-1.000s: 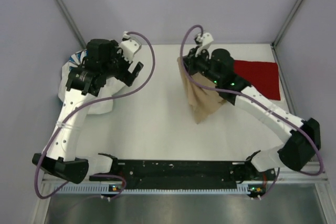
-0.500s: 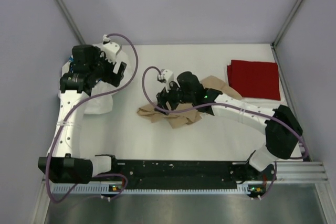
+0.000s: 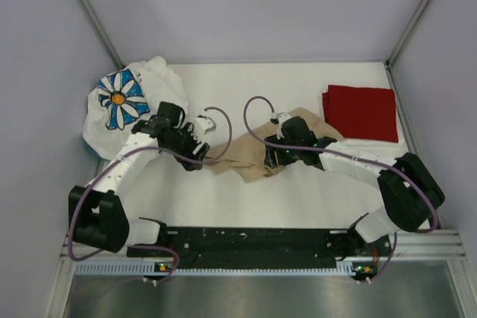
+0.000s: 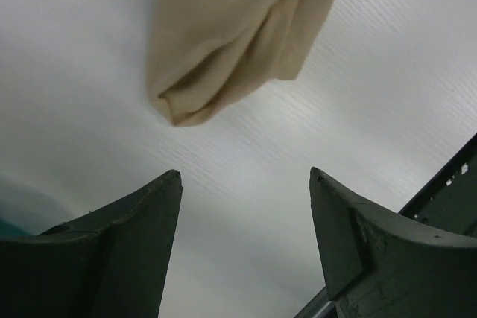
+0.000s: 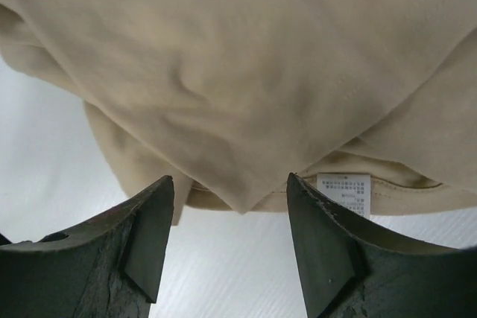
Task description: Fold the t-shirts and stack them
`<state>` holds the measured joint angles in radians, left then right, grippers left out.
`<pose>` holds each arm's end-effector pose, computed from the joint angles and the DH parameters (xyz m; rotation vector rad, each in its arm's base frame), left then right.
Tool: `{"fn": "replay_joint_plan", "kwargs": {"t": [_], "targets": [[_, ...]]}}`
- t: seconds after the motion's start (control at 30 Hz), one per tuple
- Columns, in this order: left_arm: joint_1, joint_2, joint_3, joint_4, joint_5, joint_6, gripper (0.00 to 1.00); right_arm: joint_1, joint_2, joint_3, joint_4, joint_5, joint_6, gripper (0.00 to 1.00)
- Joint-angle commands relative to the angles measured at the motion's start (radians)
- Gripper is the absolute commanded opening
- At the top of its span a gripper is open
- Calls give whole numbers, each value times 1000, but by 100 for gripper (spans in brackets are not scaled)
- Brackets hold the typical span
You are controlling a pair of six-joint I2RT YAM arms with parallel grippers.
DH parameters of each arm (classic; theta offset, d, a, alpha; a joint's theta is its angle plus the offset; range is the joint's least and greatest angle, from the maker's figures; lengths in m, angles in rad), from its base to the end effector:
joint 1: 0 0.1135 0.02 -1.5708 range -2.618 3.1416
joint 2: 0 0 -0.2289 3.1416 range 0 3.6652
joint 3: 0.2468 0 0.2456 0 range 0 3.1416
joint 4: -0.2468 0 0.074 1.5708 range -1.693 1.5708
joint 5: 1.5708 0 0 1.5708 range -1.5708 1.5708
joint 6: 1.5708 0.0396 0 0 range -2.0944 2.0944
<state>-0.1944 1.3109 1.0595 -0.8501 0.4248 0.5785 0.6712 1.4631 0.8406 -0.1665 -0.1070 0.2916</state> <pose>0.2486 -0.0656 0.2354 1.0924 2.3326 -0.4272 0.2352 0.1922 0.1705 -0.5118 2.3795 0.5798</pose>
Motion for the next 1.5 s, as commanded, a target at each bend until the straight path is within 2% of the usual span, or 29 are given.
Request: {"fn": "replay_joint_plan", "kwargs": {"t": [0.0,0.2,0.23,0.33,0.43,0.5,0.57,0.6,0.7,0.73,0.9,1.07,1.2,1.33,1.47], "targets": [[-92,24,-99,88,-61,23,75,-61,77,-8,70,-14,109,61],[-180,128,-131,167,-100,32,78,-94,175,3,156,-45,156,54],[-191,142,-133,190,-104,35,79,-96,186,5,159,-57,158,49],[-227,194,-128,249,-124,41,81,-97,195,11,191,-80,162,19],[-255,261,-96,284,-155,41,81,-99,158,29,170,-71,146,1],[-260,325,-63,290,-202,35,78,-101,111,58,101,-37,112,0],[-258,378,-26,298,-267,24,65,-104,36,93,43,-4,72,0],[-257,395,-12,302,-294,18,55,-110,7,113,19,3,54,0],[-246,422,34,316,-304,0,11,-137,-75,175,-31,-5,8,0],[-244,427,52,313,-313,-5,0,-148,-96,204,-48,-11,-2,0],[-183,361,173,315,-492,-9,0,-240,-171,369,-103,-62,-43,0],[-22,219,417,247,-526,38,0,-344,-170,599,-146,-131,-78,0],[0,107,557,206,-564,119,0,-406,-168,777,-177,-148,-71,0],[0,-34,568,183,-557,181,0,-412,-243,834,-180,-117,-100,0],[0,-105,615,56,-540,201,0,-412,-343,806,-185,-125,-112,0]]}}
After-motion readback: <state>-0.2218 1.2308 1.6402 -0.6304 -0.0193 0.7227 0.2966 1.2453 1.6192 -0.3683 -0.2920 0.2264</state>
